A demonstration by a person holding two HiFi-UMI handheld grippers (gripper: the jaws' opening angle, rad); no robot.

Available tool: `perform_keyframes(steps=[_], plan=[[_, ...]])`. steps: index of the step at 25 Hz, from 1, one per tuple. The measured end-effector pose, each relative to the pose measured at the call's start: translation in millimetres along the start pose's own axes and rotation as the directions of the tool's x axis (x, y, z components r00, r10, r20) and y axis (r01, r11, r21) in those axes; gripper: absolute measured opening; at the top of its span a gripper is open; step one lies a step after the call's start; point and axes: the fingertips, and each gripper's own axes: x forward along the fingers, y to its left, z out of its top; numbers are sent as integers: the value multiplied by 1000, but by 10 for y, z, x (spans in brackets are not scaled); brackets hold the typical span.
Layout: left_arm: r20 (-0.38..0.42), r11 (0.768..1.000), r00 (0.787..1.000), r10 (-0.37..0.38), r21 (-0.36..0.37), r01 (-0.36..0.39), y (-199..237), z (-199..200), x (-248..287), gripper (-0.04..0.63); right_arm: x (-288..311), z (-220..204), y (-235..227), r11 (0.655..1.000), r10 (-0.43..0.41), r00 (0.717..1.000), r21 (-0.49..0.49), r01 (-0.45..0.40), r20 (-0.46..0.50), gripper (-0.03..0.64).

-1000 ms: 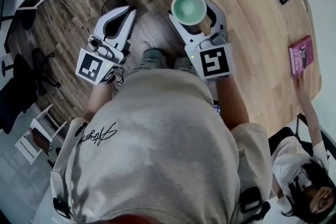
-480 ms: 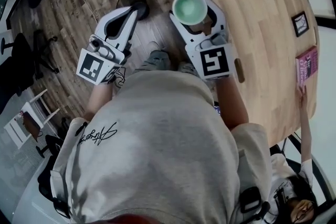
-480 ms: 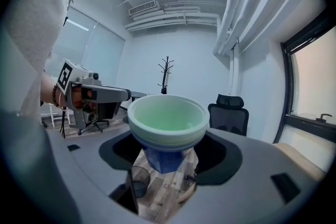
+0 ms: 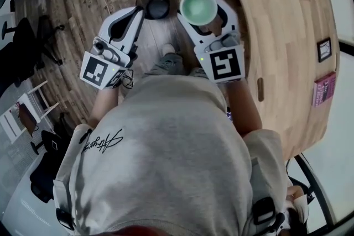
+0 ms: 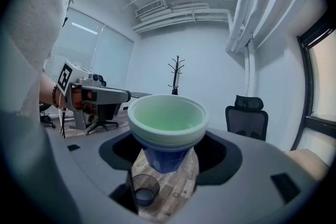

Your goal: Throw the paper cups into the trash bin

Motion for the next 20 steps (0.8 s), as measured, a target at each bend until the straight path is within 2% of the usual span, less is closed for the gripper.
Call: perform_keyframes(steps=[14, 20], plan=[[-17, 993, 993, 117, -6, -117, 678, -64, -453, 3, 782, 240, 447, 991, 134, 991, -32, -134, 11, 293], [-14, 985, 985, 172, 7, -172, 804, -53, -461, 3, 924, 264, 434, 980, 194, 981, -40, -193, 12, 293]])
